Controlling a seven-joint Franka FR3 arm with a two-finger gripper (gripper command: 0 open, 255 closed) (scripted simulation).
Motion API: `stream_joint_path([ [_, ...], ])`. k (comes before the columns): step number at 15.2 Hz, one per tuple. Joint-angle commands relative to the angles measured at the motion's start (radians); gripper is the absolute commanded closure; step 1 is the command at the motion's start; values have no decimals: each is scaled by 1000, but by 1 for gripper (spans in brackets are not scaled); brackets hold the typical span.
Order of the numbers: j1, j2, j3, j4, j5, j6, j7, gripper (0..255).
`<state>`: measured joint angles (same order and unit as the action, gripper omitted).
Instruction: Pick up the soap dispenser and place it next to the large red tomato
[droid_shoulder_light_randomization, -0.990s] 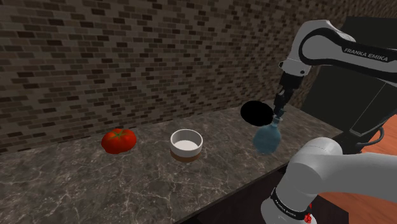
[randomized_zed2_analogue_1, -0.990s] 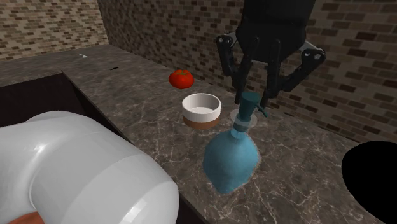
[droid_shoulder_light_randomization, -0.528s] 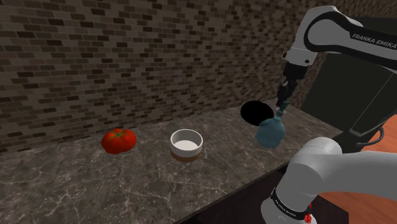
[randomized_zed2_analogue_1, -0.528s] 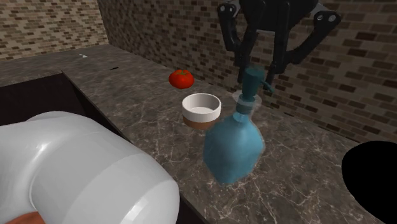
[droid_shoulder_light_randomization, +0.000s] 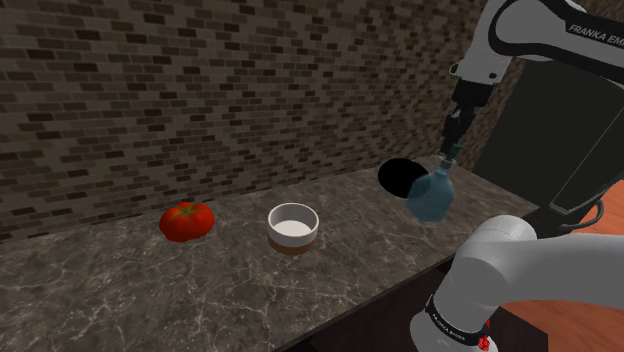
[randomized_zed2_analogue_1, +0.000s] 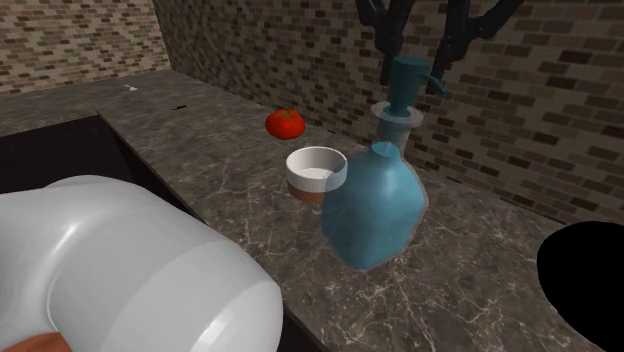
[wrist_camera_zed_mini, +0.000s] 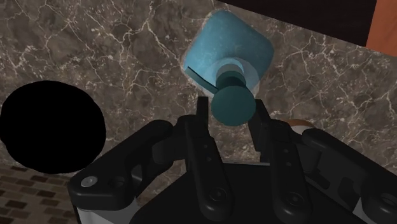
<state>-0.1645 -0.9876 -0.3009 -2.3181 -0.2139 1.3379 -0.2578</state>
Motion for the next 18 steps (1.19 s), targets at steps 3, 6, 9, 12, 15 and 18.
stream_joint_path([
  [3, 6, 28, 8, 67, 9, -39, -2, 255],
  [6, 11, 50, 13, 121, 16, -71, -4, 255],
  [9, 15, 74, 17, 176, 22, -102, -6, 255],
  [12, 20, 99, 21, 233, 27, -135, -9, 255],
  [15, 24, 125, 24, 291, 33, -167, -12, 255],
  [18, 32, 153, 52, 284, 63, -136, 26, 255],
])
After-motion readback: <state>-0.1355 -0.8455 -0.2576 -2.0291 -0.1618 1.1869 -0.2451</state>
